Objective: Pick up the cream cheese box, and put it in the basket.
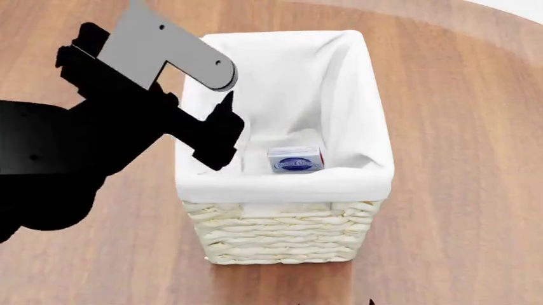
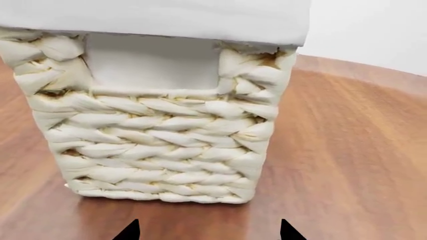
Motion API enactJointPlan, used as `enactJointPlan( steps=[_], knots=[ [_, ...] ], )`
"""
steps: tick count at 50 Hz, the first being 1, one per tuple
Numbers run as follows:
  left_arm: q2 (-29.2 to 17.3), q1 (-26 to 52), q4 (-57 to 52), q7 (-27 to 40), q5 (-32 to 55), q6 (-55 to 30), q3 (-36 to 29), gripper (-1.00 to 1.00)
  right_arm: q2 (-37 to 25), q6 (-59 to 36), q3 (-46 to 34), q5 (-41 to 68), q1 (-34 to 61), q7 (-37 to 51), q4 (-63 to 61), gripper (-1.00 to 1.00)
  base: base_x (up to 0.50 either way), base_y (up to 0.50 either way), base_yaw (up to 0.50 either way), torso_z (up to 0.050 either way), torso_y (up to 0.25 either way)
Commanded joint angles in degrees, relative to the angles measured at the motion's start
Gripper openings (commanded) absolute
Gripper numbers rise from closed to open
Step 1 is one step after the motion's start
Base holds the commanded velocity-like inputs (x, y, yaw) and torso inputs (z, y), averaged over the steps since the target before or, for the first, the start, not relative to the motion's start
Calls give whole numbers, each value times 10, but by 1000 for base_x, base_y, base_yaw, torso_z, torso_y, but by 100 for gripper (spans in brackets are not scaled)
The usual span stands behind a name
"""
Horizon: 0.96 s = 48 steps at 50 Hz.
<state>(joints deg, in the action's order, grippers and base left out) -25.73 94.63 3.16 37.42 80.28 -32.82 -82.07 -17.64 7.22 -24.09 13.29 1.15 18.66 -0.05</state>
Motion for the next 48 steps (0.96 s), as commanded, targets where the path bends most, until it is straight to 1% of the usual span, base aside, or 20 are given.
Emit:
enactJointPlan(
  steps=[1, 2, 5, 6, 8, 13, 17, 29, 30, 32, 33, 34, 36, 39, 40, 41, 43, 46, 47, 48],
  knots=[
    [-174, -77, -289, 180, -29, 88, 37, 100, -7, 4, 8, 11, -3, 2, -16, 100, 0, 0, 0, 0, 0],
    [-194, -97, -328, 199, -45, 102, 34, 100, -8, 7, 8, 10, -4, 2, -19, 100, 0, 0, 0, 0, 0],
    [-220, -129, -381, 217, -82, 124, 26, 100, -17, -4, 13, 12, -8, 10, -47, 100, 0, 0, 0, 0, 0],
    [-224, -134, -398, 234, -100, 122, 21, 100, -20, -10, 14, 10, -9, 14, -60, 100, 0, 0, 0, 0, 0],
    [-229, -142, -409, 231, -107, 134, 22, 100, -23, -17, 16, 8, -10, 20, -73, 100, 0, 0, 0, 0, 0],
    [-251, -162, -462, 266, -145, 146, 20, 100, -54, -80, 33, -2, -22, 58, -202, 100, 0, 0, 0, 0, 0],
    [-261, -166, -479, 269, -154, 150, 19, 100, -76, -143, 49, -1, -19, 86, -311, 100, 0, 0, 0, 0, 0],
    [-280, -143, -526, 297, -140, 153, 42, 100, -107, -392, 91, 49, 89, 161, -590, 100, 0, 0, 0, 0, 0],
    [-282, -138, -536, 305, -136, 154, 47, 100, -149, -380, 80, 97, 118, 216, -599, 100, 0, 0, 0, 0, 0],
    [-280, -130, -548, 319, -136, 143, 49, 100, -283, -307, -27, 187, 205, 373, -599, 100, 0, 0, 0, 0, 0],
    [-282, -122, -561, 328, -125, 143, 54, 100, -363, -250, -113, 237, 291, 459, -599, 100, 0, 0, 0, 0, 0],
    [-280, -116, -569, 336, -125, 137, 55, 100, -405, -211, -198, 252, 373, 520, -599, 100, 0, 0, 0, 0, 0],
    [-280, -100, -592, 358, -112, 131, 63, 100, -471, -129, -370, 272, 538, 609, -599, 100, 0, 0, 0, 0, 0],
    [-279, -80, -620, 384, -99, 119, 68, 100, -506, -7, -628, 271, 796, 713, -599, 100, 0, 0, 0, 0, 0],
    [-277, -59, -631, 404, -85, 121, 64, 100, -519, 16, -714, 271, 882, 713, -599, 100, 0, 0, 0, 0, 0],
    [-274, -22, -631, 408, -91, 138, 26, 100, -529, 33, -800, 271, 968, 713, -599, 100, 0, 0, 0, 0, 0],
    [-271, 80, -632, 448, -104, 205, -103, 100, -540, 57, -963, 272, 1110, 713, -599, 100, 0, 0, 0, 0, 0],
    [-216, 338, -632, 525, -179, 441, -361, 100, -555, 91, -1073, 268, 1227, 713, -599, 100, 0, 0, 0, 0, 0],
    [-209, 403, -632, 526, -189, 472, -447, 100, -558, 101, -1106, 265, 1259, 713, -599, 100, 0, 0, 0, 0, 0],
    [-204, 403, -632, 526, -176, 457, -516, 100, -562, 112, -1150, 259, 1302, 713, -599, 100, 0, 0, 0, 0, 0]
  ],
)
